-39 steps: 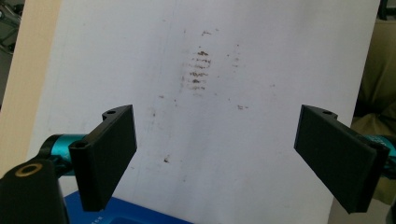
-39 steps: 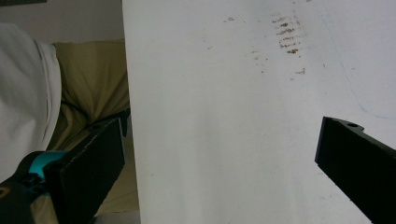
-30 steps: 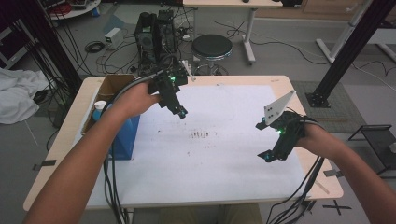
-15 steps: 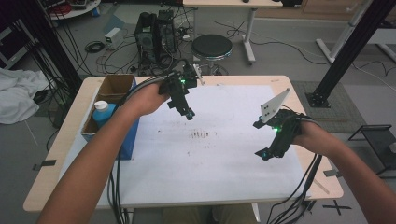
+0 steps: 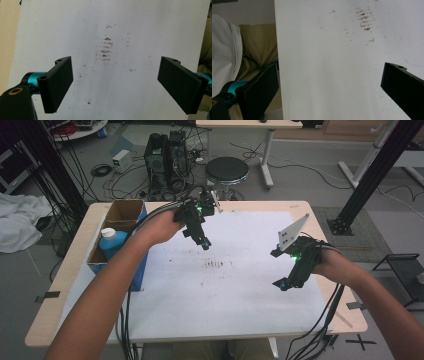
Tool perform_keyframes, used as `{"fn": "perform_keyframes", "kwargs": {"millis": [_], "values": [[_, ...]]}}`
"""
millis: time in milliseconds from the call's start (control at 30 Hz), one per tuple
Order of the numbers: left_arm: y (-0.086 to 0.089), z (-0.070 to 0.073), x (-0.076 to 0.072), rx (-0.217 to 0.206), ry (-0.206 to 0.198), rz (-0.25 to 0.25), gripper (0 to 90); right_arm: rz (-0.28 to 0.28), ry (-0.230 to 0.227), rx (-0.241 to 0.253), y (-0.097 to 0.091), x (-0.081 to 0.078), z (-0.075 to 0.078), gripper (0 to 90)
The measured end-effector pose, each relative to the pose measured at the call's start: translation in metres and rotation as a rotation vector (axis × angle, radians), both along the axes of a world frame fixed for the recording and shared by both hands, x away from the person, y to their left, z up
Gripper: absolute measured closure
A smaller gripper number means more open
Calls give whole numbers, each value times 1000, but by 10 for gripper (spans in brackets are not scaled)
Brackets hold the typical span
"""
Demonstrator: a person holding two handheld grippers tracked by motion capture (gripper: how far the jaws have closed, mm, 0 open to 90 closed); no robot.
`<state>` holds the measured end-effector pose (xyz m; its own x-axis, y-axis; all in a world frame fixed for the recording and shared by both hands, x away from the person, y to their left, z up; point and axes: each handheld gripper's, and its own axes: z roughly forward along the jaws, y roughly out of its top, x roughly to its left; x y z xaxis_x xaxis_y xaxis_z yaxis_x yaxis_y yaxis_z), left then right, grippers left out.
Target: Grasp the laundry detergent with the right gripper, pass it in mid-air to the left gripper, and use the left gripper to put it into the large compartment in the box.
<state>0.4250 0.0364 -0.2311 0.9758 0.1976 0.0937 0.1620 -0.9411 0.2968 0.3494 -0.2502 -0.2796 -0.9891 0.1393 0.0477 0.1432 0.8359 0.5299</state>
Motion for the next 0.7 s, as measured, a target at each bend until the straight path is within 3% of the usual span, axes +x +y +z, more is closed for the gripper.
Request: {"fn": "perform_keyframes", "kwargs": {"millis": [433, 700], "values": [[1, 4, -4, 11, -6, -1, 131, 4, -6, -3, 1, -4, 1, 8], [4, 5, -6, -7, -8, 0, 131, 6, -13, -6, 1, -7, 2, 8]]}}
